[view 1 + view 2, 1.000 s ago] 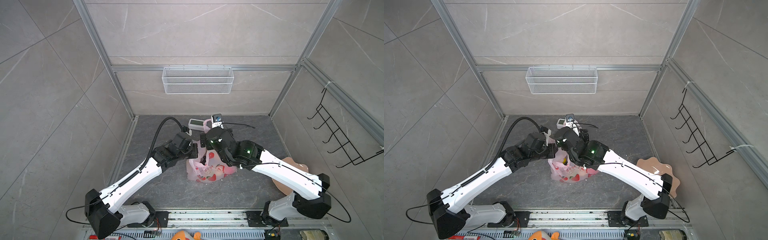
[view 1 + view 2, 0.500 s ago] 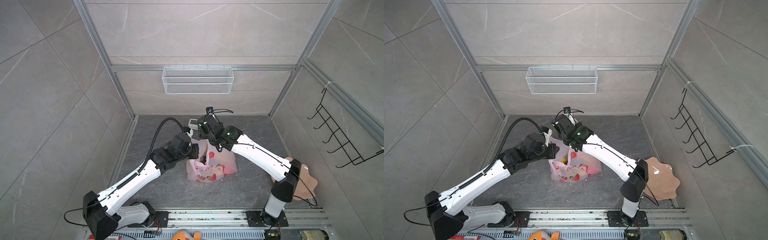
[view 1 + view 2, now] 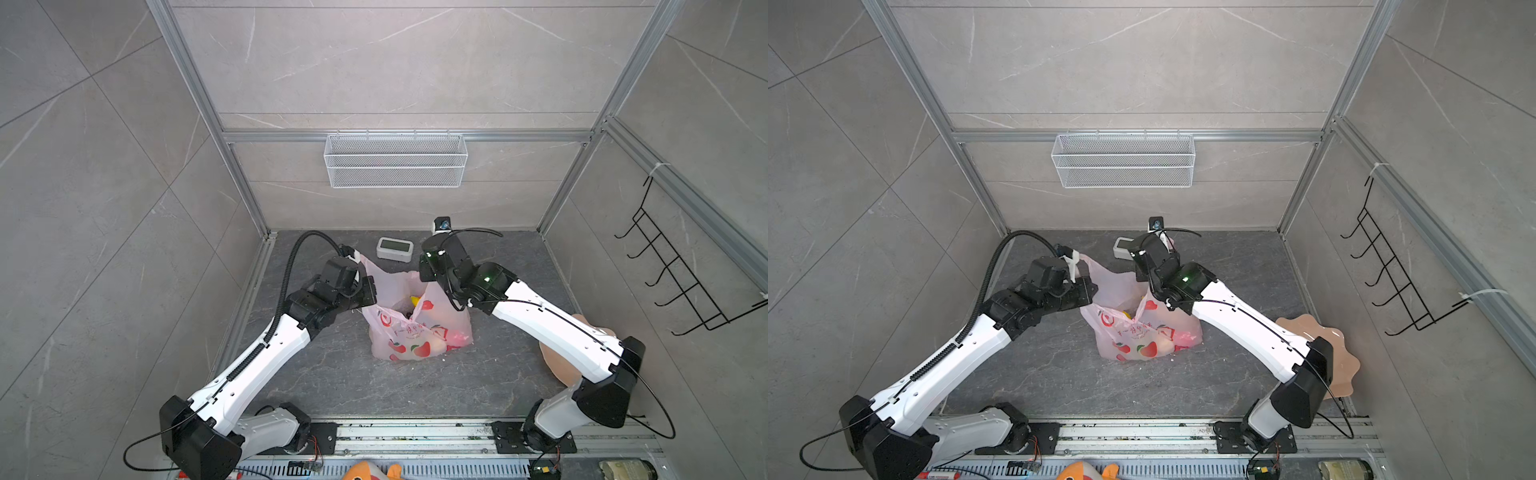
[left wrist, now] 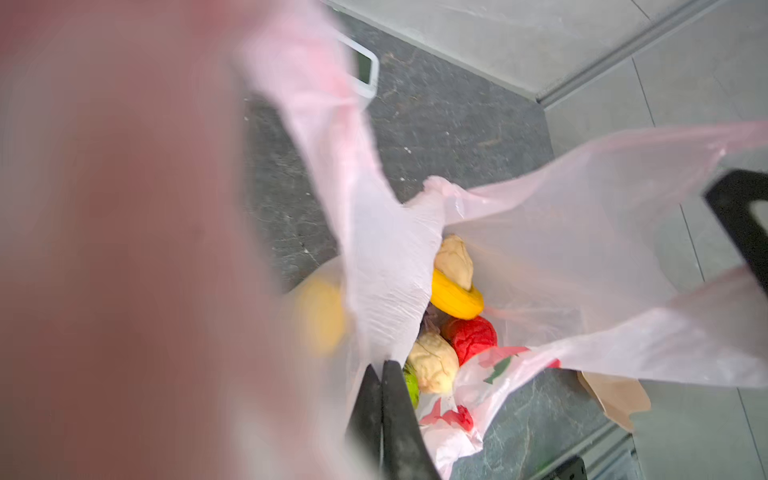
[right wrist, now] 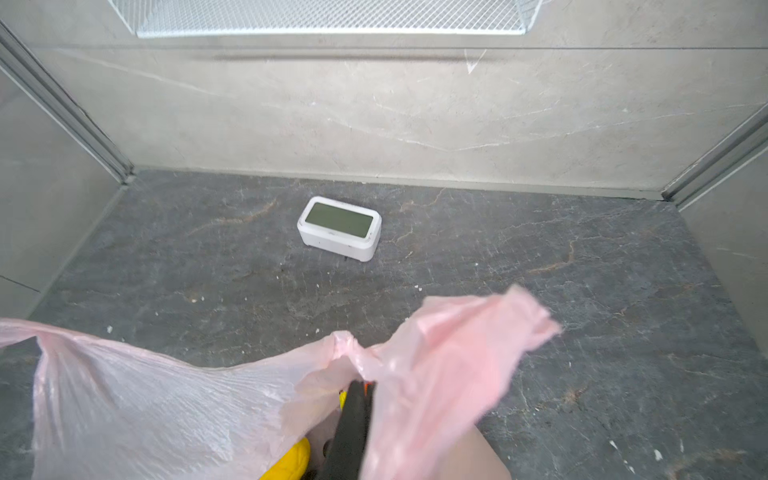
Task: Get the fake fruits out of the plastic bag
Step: 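Pull the bag handles apart with both grippers and lower the bag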
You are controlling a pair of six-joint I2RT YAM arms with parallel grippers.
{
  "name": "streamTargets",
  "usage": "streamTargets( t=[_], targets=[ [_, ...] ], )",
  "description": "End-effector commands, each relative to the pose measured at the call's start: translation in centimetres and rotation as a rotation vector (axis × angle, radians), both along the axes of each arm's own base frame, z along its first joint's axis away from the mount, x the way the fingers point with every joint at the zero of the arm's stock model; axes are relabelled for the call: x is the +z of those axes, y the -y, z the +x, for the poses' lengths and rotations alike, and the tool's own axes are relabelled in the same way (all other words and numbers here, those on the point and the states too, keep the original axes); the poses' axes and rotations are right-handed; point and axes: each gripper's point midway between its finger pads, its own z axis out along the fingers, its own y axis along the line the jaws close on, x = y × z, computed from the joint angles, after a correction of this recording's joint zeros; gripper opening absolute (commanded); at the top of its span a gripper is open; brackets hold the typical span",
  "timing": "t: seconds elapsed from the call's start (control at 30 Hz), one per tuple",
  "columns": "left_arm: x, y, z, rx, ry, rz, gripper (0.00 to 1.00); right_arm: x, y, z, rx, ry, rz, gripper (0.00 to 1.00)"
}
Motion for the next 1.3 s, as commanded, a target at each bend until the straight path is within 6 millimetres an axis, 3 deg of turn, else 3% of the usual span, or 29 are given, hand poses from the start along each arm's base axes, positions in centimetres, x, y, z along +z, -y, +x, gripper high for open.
streamTargets(
  t=[0.0, 0.1, 0.27, 0.33, 0.4, 0.5, 0.63, 0.73, 0.83, 0.93, 1.07, 1.2, 1.27],
  targets=[
    [3.3, -1.6, 1.3, 0.061, 0.034, -0.109, 0.00, 2.6, -0.3, 1.1, 0.019, 0.046, 0.219, 0.00],
    [5.1, -2.8, 3.4, 0.106, 0.070, -0.143, 0.00, 4.6, -1.3, 2.6, 0.058, 0.054, 0.360, 0.00],
    [10.1, -6.7, 6.1, 0.206, 0.185, -0.182, 0.00, 9.0, -2.5, 4.6, 0.100, 0.110, 0.450, 0.00],
    [11.4, -7.6, 6.3, 0.225, 0.223, -0.180, 0.00, 9.8, -3.3, 4.5, 0.136, 0.111, 0.488, 0.00],
    [11.8, -7.9, 5.9, 0.221, 0.244, -0.172, 0.00, 9.4, -4.1, 4.2, 0.175, 0.095, 0.520, 0.00],
    [9.3, -8.6, 5.0, 0.240, 0.216, -0.145, 0.00, 6.7, -4.6, 3.7, 0.195, 0.048, 0.542, 0.00],
    [3.3, -9.8, 3.2, 0.278, 0.139, -0.105, 0.00, 1.4, -5.1, 2.2, 0.234, -0.037, 0.568, 0.00],
    [-1.4, -11.8, 1.5, 0.343, 0.069, -0.059, 0.00, -2.8, -4.4, 1.2, 0.222, -0.091, 0.555, 0.00],
    [-4.8, -14.4, 0.5, 0.425, 0.020, -0.055, 0.00, -6.3, -3.4, 0.5, 0.191, -0.107, 0.532, 0.00],
    [-6.3, -16.7, 0.3, 0.499, 0.006, -0.119, 0.00, -9.1, -2.3, 0.2, 0.153, -0.123, 0.504, 0.00],
    [-7.7, -18.6, 0.9, 0.556, -0.020, -0.164, 0.00, -11.2, -1.0, 0.3, 0.090, -0.122, 0.469, 0.00],
    [-8.2, -18.1, 1.5, 0.507, -0.052, -0.178, 0.00, -12.5, 0.5, 0.6, 0.028, -0.135, 0.458, 0.00],
    [-7.4, -17.3, 1.3, 0.462, -0.039, -0.123, 0.08, -12.5, 0.2, 0.5, 0.053, -0.141, 0.449, 0.00]
  ],
)
